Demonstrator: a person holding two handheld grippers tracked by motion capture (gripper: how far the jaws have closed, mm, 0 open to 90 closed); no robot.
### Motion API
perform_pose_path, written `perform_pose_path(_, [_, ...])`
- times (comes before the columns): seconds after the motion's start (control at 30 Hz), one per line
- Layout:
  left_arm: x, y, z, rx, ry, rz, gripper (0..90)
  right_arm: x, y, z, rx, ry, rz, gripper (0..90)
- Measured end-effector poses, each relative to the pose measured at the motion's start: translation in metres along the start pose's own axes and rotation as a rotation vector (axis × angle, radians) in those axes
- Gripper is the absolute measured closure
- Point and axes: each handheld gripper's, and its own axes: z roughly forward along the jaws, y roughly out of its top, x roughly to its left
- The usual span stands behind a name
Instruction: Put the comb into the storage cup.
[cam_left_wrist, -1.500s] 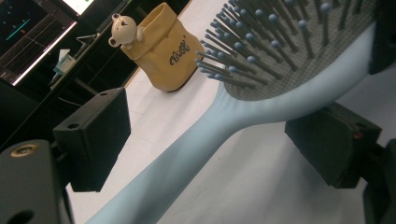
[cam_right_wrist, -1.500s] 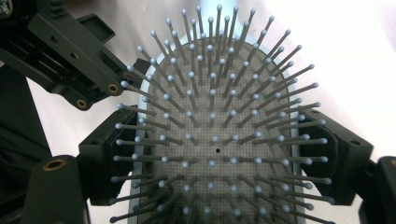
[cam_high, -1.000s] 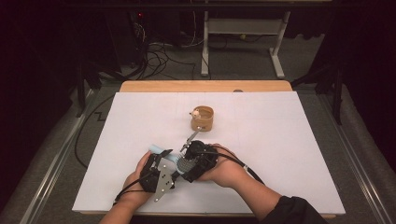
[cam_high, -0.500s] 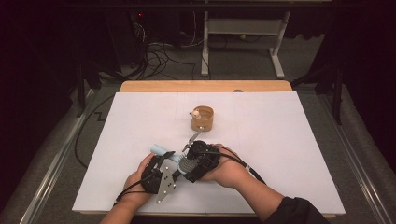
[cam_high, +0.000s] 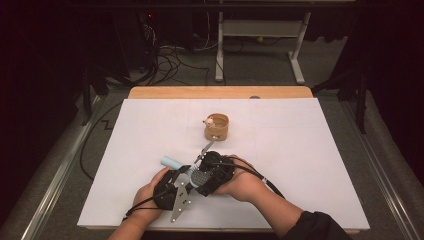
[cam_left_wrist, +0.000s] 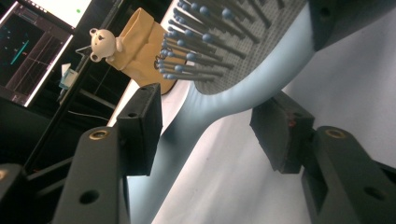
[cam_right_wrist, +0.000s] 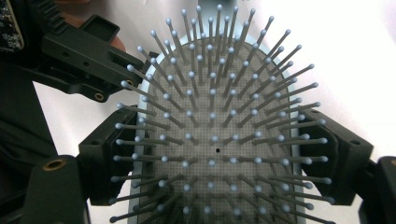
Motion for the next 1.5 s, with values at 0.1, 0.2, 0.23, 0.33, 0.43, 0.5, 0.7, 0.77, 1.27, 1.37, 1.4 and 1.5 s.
perform_pose_path(0.1, [-0.0006,0.0007,-0.0006,-0.002,0.003,0.011,47.1,0.0001,0.0001,0.0003,0.002,-0.001,0.002,20.5])
perform_pose_path(0.2, [-0.0018,0.0015,-0.001,-0.008,-0.001,0.021,49.2,0.0004,0.0003,0.0002,0.002,0.0,0.008,20.5])
perform_pose_path(0.23, [-0.0026,0.0019,-0.001,-0.019,-0.003,0.022,50.2,0.0003,0.0003,0.0002,0.003,0.001,0.004,20.5])
perform_pose_path(0.33, [-0.0032,0.0027,-0.0011,-0.022,0.0,0.024,51.3,0.0005,0.0005,0.0007,0.002,0.003,0.003,20.5])
perform_pose_path(0.43, [-0.0031,0.0027,-0.0013,-0.017,0.005,0.029,52.5,0.0005,0.0006,0.001,0.002,0.004,0.01,20.5])
perform_pose_path(0.5, [-0.0037,0.0025,-0.0009,-0.015,0.013,0.036,54.7,0.0002,0.0008,0.0007,0.001,0.005,0.013,20.5])
perform_pose_path(0.7, [-0.0039,0.0027,-0.0009,0.001,0.022,0.062,56.0,-0.0005,0.0007,0.0009,0.001,0.005,0.012,20.5])
perform_pose_path(0.77, [-0.0041,0.0026,-0.0007,0.0,0.025,0.063,56.3,-0.0003,0.0008,0.0008,0.003,0.004,0.012,20.5])
perform_pose_path(1.27, [-0.0046,0.003,-0.0008,0.025,0.043,0.129,61.4,0.0,0.0012,0.0001,-0.005,0.005,0.023,20.4])
perform_pose_path(1.37, [-0.0051,0.0032,-0.0008,0.031,0.046,0.142,62.6,-0.0003,0.0011,0.0001,-0.005,0.005,0.023,20.4])
perform_pose_path(1.4, [-0.0052,0.0033,-0.0009,0.032,0.045,0.142,63.0,-0.0002,0.0011,-0.0001,-0.005,0.006,0.026,20.4])
perform_pose_path(1.5, [-0.0053,0.0037,-0.0016,0.033,0.06,0.156,64.0,-0.0005,0.0012,-0.0011,-0.009,0.009,0.029,20.3])
